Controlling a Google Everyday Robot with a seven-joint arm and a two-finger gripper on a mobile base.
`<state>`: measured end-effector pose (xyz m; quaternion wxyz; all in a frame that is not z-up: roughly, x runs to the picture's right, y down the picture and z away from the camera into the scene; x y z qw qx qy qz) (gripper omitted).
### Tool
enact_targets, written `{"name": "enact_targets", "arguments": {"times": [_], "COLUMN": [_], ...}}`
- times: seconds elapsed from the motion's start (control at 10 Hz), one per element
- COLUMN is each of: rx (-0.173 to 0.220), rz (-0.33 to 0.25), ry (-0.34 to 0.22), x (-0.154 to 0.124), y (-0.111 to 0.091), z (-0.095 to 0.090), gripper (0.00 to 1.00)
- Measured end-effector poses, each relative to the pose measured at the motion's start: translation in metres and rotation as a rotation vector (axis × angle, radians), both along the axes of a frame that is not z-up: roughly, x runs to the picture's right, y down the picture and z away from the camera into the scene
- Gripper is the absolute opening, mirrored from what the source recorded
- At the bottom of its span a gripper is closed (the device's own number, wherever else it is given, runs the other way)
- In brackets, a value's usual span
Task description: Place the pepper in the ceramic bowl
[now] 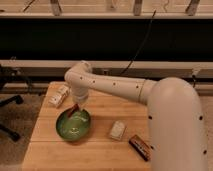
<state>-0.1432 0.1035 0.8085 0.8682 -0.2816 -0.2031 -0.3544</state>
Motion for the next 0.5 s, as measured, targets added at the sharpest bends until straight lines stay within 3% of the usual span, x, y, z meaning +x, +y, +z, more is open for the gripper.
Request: {"name": "enact_targets", "arguments": {"times": [0.5], "rx": [-0.004], "rz": [-0.001], "ry": [-0.005], "x": [-0.0004], "y": [0.0012], "z": [0.0007], "gripper": [0.78]}}
